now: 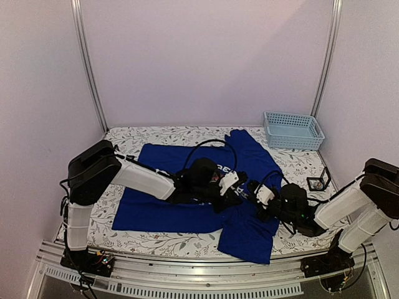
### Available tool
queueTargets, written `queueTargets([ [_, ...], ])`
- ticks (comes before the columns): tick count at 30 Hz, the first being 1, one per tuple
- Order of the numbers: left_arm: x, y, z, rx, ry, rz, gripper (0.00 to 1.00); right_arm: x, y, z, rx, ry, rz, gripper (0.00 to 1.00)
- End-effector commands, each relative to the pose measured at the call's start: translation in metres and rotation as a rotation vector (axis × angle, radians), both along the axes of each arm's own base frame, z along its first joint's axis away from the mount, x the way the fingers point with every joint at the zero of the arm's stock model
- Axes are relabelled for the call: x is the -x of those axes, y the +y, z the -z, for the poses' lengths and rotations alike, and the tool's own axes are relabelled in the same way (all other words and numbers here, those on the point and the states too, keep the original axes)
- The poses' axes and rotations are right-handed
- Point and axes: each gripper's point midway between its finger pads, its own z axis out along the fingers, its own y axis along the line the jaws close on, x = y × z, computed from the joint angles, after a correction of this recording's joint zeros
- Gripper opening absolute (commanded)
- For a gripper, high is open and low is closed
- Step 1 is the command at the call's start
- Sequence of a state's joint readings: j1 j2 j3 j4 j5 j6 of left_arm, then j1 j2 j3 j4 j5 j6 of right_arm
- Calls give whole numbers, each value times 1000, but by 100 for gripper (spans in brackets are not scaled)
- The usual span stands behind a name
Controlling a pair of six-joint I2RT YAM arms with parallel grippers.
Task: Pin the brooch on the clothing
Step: Pick up the flattened clothing from the center of the board.
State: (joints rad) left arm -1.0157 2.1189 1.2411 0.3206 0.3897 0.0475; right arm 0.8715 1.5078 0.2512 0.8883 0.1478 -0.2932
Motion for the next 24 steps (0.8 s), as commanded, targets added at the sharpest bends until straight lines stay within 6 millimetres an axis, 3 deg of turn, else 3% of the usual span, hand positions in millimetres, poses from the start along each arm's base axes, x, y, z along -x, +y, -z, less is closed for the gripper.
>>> queueTargets([
  [1,-5,2,-26,68,-14,14,0,-4,5,-6,18,-70,22,0],
  [12,-12,9,-28,80,-15,-6,0,20,15,-2,11,-48,-77,0],
  [19,-12,11,-32,89,-16,-4,0,14,11,-5,15,-55,-27,0],
  [24,-15,14,-30,82,-20,-12,0,24,16,-3,15,-43,-91,0],
])
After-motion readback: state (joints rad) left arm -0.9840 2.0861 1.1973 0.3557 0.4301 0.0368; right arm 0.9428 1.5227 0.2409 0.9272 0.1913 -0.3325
